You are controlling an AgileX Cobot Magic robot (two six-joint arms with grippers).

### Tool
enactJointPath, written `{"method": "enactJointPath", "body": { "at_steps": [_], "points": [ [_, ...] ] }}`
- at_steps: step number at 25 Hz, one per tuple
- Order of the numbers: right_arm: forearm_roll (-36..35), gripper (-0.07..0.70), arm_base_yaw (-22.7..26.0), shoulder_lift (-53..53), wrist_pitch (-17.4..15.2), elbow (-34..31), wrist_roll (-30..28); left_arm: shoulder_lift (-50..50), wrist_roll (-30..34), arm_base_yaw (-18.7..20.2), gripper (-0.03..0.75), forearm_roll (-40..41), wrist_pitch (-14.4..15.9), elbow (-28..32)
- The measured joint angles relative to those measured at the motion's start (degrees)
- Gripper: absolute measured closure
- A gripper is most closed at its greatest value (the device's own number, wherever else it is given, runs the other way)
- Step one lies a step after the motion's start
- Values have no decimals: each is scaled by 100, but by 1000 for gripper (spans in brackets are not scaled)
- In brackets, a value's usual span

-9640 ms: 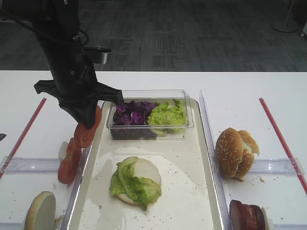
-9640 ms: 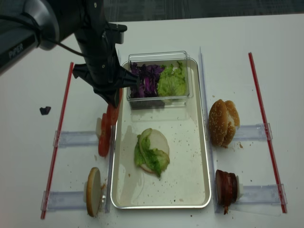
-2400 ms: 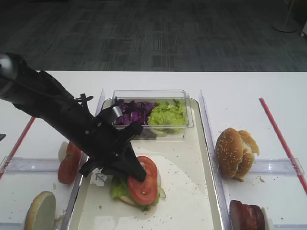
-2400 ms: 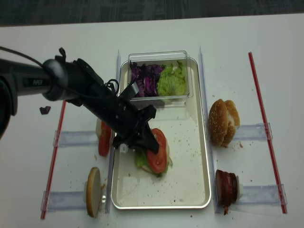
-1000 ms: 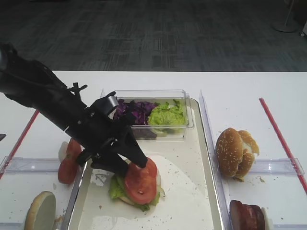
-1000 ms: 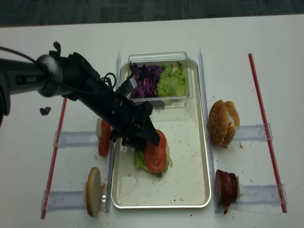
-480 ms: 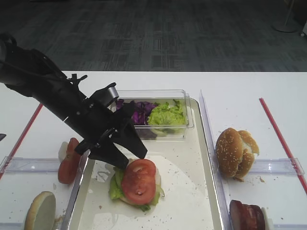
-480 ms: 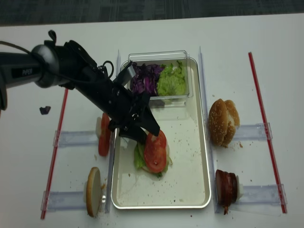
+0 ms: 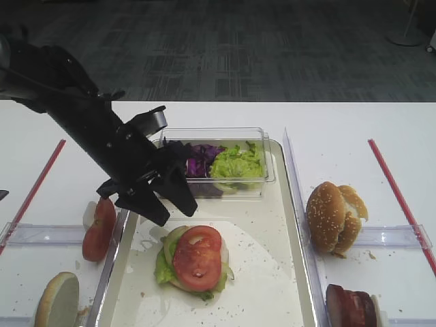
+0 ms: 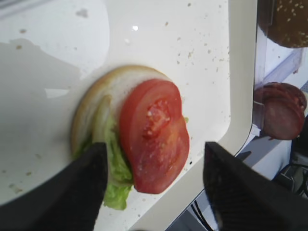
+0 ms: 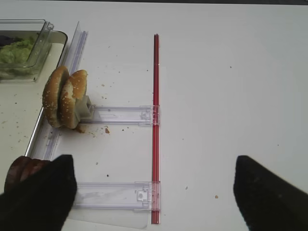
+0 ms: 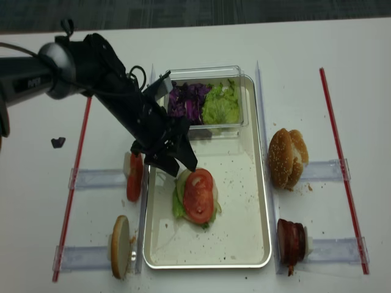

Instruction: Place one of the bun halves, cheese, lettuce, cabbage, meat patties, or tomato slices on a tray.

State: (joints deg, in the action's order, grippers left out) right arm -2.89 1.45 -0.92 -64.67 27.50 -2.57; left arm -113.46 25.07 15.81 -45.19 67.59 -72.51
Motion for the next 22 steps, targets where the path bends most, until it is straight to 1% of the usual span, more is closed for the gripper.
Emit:
{"method": "enactJointPath", "body": {
  "at_steps": [5, 9, 16, 19, 22],
  "points": [
    [0, -43, 0, 0, 0, 0, 0, 0, -285, 0, 314, 261, 26, -519],
    [0, -43, 0, 0, 0, 0, 0, 0, -640, 0, 314, 667, 73, -1010],
    [0, -43, 0, 0, 0, 0, 10, 0, -1202, 0, 314, 1623, 155, -1796],
    [0, -43, 0, 0, 0, 0, 10, 0, -1390, 0, 314, 2202, 176, -2016],
    [0, -43, 0, 0, 0, 0, 10, 0, -1456, 0, 313, 2766, 198, -2114]
  ]
}}
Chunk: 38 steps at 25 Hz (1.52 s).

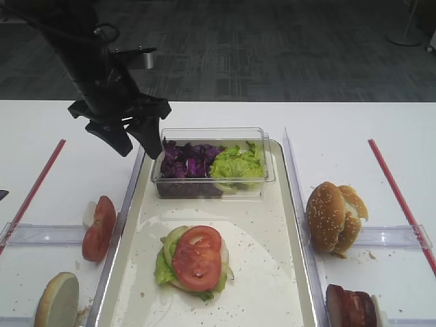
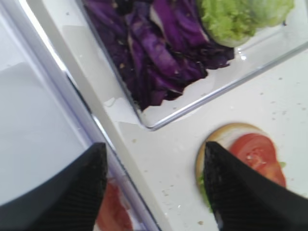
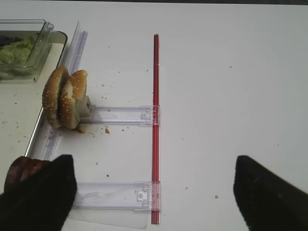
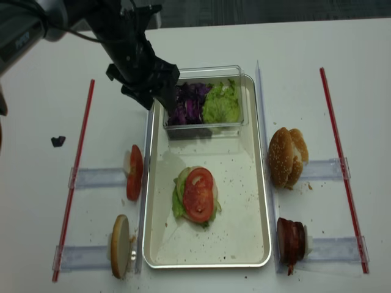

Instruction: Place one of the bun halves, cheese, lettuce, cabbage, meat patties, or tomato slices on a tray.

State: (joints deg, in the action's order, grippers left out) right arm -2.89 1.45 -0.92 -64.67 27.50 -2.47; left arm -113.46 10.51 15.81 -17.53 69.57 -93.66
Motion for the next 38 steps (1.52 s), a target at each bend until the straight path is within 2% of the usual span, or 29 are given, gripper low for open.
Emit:
{"method": "enactJointPath", "body": {
  "at_steps": [8, 23, 26, 38],
  "points": [
    [0, -43, 0, 0, 0, 0, 10, 0, -370, 0, 293, 1120, 21, -10],
    [0, -43, 0, 0, 0, 0, 10, 0, -352, -12, 292, 1505, 21, -10],
    [0, -43, 0, 0, 0, 0, 10, 0, -383, -178, 292, 1692, 21, -10],
    [0, -43, 0, 0, 0, 0, 10, 0, -483, -1293, 288, 1863, 21, -10]
  ]
}}
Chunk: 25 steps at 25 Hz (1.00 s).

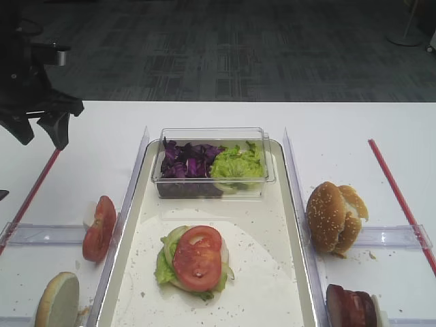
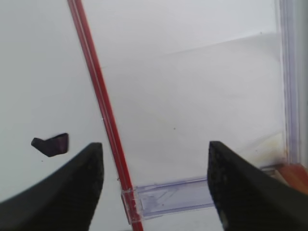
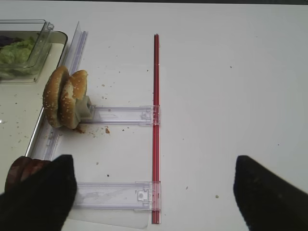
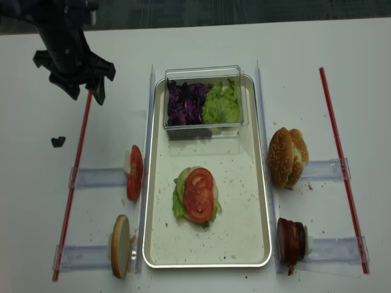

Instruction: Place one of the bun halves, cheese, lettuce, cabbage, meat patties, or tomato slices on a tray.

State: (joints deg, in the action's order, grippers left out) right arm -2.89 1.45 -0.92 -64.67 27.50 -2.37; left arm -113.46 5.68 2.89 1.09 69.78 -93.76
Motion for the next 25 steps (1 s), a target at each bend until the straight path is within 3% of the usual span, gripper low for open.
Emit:
{"method": "enactJointPath", "body": {
  "at_steps": [13, 25],
  "points": [
    [0, -43, 0, 0, 0, 0, 0, 45, 0, -173, 274, -333, 0, 0],
    [0, -43, 0, 0, 0, 0, 0, 1471, 11, -173, 274, -109, 72, 50]
  ]
}}
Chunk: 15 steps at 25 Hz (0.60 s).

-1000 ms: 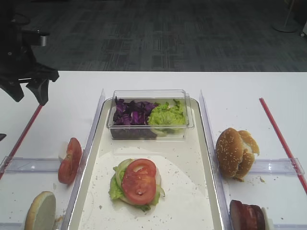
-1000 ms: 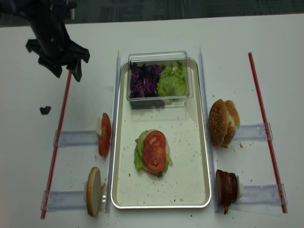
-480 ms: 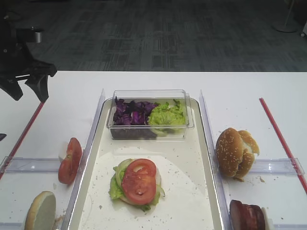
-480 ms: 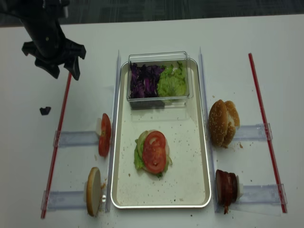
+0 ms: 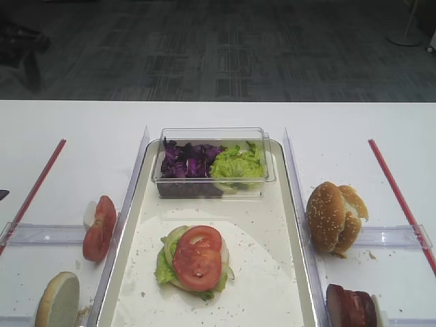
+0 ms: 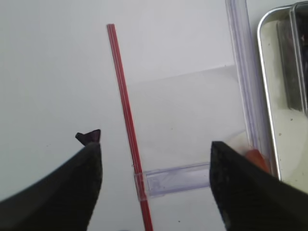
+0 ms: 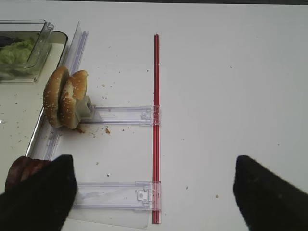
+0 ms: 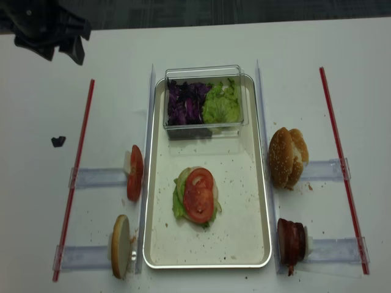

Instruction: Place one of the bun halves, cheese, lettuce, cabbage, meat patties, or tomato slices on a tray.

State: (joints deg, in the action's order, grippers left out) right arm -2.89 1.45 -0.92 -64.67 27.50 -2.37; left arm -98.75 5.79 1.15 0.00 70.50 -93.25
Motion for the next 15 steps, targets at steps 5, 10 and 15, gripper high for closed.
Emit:
{"method": "enactJointPath", "body": {
  "at_steps": [5, 10, 15],
  "points": [
    [0, -43, 0, 0, 0, 0, 0, 781, 0, 0, 274, 92, 34, 486],
    [0, -43, 0, 0, 0, 0, 0, 1601, 0, 0, 274, 101, 55, 1176],
    [0, -43, 0, 0, 0, 0, 0, 2386, -31, 0, 274, 114, 76, 1880]
  ]
}}
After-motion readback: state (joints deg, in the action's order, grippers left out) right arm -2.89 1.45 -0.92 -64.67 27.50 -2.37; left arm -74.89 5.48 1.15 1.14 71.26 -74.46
